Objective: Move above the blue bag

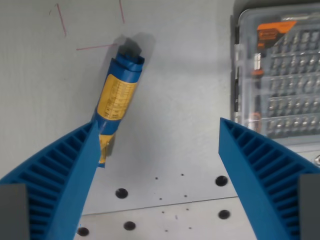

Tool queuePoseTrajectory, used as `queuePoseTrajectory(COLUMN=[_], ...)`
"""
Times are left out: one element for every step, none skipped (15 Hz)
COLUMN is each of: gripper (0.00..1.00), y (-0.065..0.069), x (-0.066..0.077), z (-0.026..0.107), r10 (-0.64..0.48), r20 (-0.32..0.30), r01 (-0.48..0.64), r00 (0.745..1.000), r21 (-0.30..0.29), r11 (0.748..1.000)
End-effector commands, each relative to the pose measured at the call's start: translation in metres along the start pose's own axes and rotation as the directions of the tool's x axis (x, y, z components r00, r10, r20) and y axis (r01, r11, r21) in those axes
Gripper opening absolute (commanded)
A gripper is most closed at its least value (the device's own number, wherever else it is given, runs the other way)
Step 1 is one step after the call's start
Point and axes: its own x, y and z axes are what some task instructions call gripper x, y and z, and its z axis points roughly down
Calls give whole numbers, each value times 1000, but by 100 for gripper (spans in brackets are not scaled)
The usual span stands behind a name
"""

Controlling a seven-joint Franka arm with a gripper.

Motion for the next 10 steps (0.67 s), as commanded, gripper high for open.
queuePoseTrajectory(gripper=[100,100,100,100,100,100,100,100,100,100], y=[-7,-8,-10,-12,-13,-15,-17,-19,-21,-23], x=[-7,-8,-9,-10,-12,-13,-14,-15,-16,-17], z=[10,13,16,20,23,27,31,35,38,42], r10=[138,154,172,189,202,220,242,257,271,283], r20=[-86,-89,-92,-93,-95,-93,-94,-93,-91,-93], r01=[-138,-153,-171,-188,-201,-219,-241,-255,-269,-281], r00=[987,984,981,978,975,971,966,962,958,955], r21=[11,12,14,17,19,20,23,25,28,30], r11=[990,988,985,982,979,976,970,967,963,959])
